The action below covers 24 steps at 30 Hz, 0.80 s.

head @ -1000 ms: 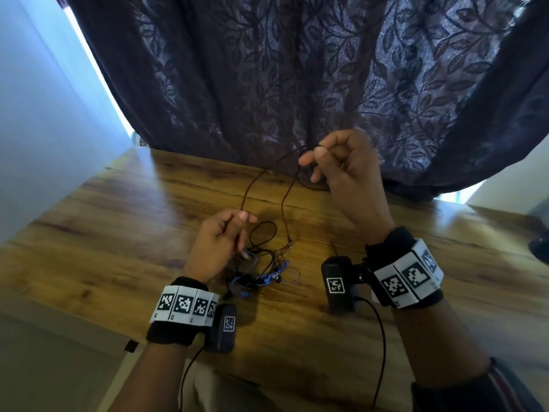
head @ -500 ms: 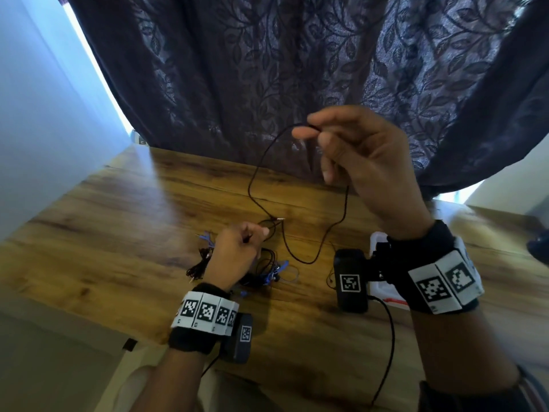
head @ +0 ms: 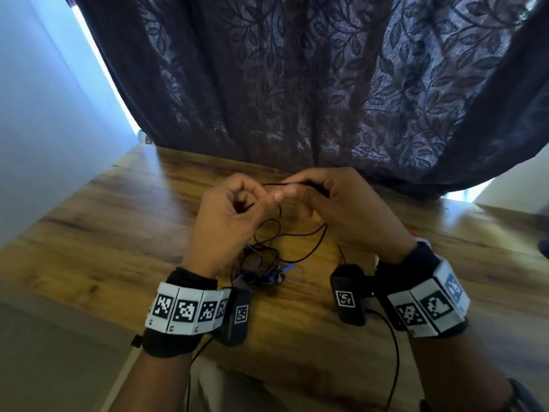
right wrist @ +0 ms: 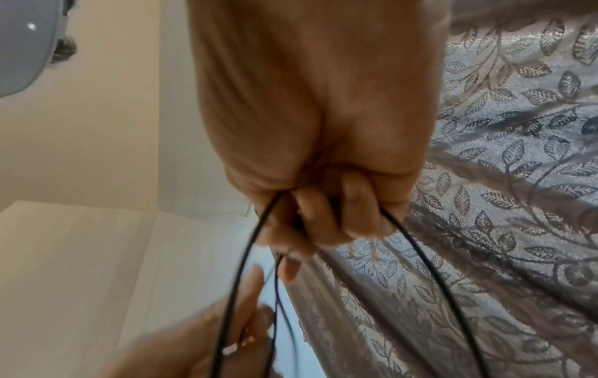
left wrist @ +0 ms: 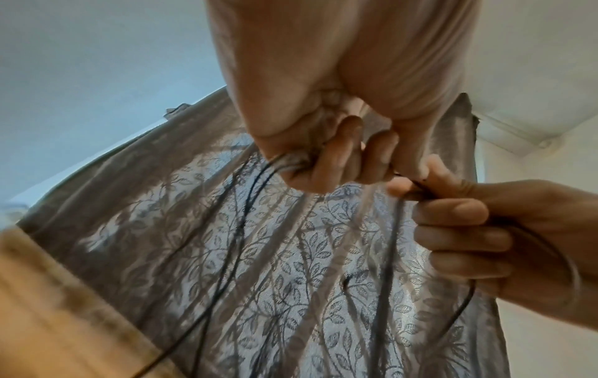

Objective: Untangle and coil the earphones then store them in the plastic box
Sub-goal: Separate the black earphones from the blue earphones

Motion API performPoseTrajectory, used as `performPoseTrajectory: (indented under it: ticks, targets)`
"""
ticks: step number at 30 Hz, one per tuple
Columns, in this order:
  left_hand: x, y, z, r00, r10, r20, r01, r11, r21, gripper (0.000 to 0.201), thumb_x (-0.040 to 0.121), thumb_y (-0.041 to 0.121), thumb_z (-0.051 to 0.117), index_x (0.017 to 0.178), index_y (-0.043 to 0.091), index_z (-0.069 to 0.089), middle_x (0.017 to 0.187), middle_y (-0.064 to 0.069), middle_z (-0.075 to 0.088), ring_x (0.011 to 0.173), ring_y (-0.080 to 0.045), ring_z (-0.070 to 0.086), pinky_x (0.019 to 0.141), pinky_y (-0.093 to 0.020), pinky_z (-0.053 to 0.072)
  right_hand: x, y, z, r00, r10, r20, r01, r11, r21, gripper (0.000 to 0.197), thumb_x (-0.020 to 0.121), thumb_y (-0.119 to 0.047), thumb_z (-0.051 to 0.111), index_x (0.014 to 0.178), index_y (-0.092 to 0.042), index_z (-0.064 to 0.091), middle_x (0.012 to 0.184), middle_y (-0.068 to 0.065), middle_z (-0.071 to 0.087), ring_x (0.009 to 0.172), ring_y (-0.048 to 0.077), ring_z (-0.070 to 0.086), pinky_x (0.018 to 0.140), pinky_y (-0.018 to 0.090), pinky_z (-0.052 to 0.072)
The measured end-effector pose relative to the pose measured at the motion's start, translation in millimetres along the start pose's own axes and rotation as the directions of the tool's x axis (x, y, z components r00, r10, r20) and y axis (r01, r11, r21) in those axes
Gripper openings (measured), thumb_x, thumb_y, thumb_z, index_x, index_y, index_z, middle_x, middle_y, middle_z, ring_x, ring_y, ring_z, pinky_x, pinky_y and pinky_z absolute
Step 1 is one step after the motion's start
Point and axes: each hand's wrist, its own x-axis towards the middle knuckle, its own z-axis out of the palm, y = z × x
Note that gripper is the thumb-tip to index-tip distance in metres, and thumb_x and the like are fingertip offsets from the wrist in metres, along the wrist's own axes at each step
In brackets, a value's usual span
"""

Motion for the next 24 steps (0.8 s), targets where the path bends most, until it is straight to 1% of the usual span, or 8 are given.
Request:
performPoseTrajectory:
  ticks: [3, 5, 8, 12, 15, 18, 20, 24]
  targets:
    - [-7.7, -18.3, -3.4, 0.994, -0.087, 0.061, 0.092, 0.992, -0.084, 0.039, 0.084, 0.041, 0.075, 0.077, 0.005, 0.061, 0.056, -0.009, 0.039, 0.047, -0.016, 0.035, 0.044, -0.023, 0.029, 2.3, -0.4, -11.9, 0.963, -0.028, -0.27, 0.046, 0.997, 0.06, 0.026, 0.103, -0.024, 0.054, 0.088, -0.011, 0.071, 0.056, -0.009, 0.05, 0.05, 0.005, 0.043, 0.049, 0.019, 0.035]
    - [-13.9, -28.0, -3.7, 0.983, -0.143, 0.113, 0.157, 0.979, -0.132, 0.032, 0.085, 0.038, 0.074, 0.076, 0.01, 0.063, 0.057, -0.011, 0.038, 0.047, -0.014, 0.037, 0.043, -0.02, 0.032, 4.6, 2.0, -21.8, 0.91, -0.017, -0.414, 0.085, 0.986, 0.146, 0.027, 0.104, -0.023, 0.052, 0.086, -0.013, 0.068, 0.053, -0.011, 0.049, 0.047, 0.007, 0.04, 0.047, 0.019, 0.033]
    - [-20.8, -41.2, -1.1, 0.957, -0.177, 0.231, 0.201, 0.976, -0.086, 0.017, 0.088, 0.031, 0.069, 0.072, 0.025, 0.066, 0.056, -0.008, 0.052, 0.051, -0.02, 0.045, 0.046, -0.024, 0.038, 8.7, 2.4, -30.4, 0.856, 0.001, -0.518, 0.192, 0.928, 0.319, 0.027, 0.105, -0.021, 0.05, 0.088, -0.011, 0.067, 0.055, -0.007, 0.048, 0.045, 0.008, 0.036, 0.044, 0.023, 0.03]
    - [-29.4, -70.0, -0.2, 0.885, -0.276, 0.375, 0.299, 0.954, -0.003, 0.027, 0.093, 0.024, 0.062, 0.087, -0.003, 0.062, 0.065, -0.009, 0.062, 0.056, -0.021, 0.053, 0.056, -0.027, 0.046, 17.2, 0.5, -45.4, 0.771, 0.034, -0.635, 0.381, 0.775, 0.504, 0.025, 0.107, -0.017, 0.045, 0.095, -0.006, 0.064, 0.066, -0.002, 0.057, 0.049, 0.008, 0.034, 0.045, 0.023, 0.027]
    - [-34.6, -85.8, -1.0, 0.856, -0.339, 0.391, 0.331, 0.939, 0.089, 0.025, 0.097, 0.027, 0.055, 0.093, 0.008, 0.069, 0.067, -0.003, 0.067, 0.062, -0.019, 0.059, 0.066, -0.031, 0.048, 22.2, 13.5, -58.8, 0.723, 0.042, -0.689, 0.355, 0.833, 0.424, 0.022, 0.105, -0.015, 0.049, 0.108, 0.002, 0.063, 0.085, 0.006, 0.071, 0.052, 0.008, 0.041, 0.048, 0.02, 0.033]
    - [-27.8, -72.6, 2.9, 0.894, -0.292, 0.34, 0.268, 0.956, 0.116, 0.026, 0.101, 0.031, 0.048, 0.09, 0.031, 0.071, 0.06, 0.001, 0.059, 0.064, -0.028, 0.058, 0.072, -0.038, 0.048, 19.3, 33.2, -42.1, 0.844, 0.043, -0.535, 0.1, 0.967, 0.235, 0.022, 0.102, -0.006, 0.052, 0.12, 0.004, 0.062, 0.096, 0.008, 0.074, 0.056, 0.004, 0.052, 0.052, 0.017, 0.042]
    - [-15.9, -51.5, 5.9, 0.927, -0.214, 0.307, 0.185, 0.975, 0.12, 0.026, 0.103, 0.027, 0.047, 0.091, 0.03, 0.07, 0.058, 0.005, 0.052, 0.059, -0.018, 0.05, 0.064, -0.032, 0.043, 12.8, 43.1, -17.6, 0.948, 0.045, -0.315, -0.004, 0.991, 0.131, 0.027, 0.101, 0.002, 0.05, 0.125, -0.003, 0.062, 0.105, 0.005, 0.075, 0.06, 0.004, 0.054, 0.059, 0.016, 0.047]
    - [7.0, -18.8, 6.7, 0.956, -0.068, 0.285, 0.003, 0.975, 0.222, 0.024, 0.1, 0.033, 0.051, 0.079, 0.033, 0.063, 0.065, 0.017, 0.059, 0.062, 0.003, 0.052, 0.062, -0.017, 0.041, 1.4, 46.1, 19.0, 0.999, 0.024, -0.028, -0.021, 0.995, 0.1, 0.022, 0.103, -0.013, 0.053, 0.118, -0.01, 0.069, 0.099, 0.007, 0.075, 0.072, 0.015, 0.065, 0.066, 0.025, 0.053]
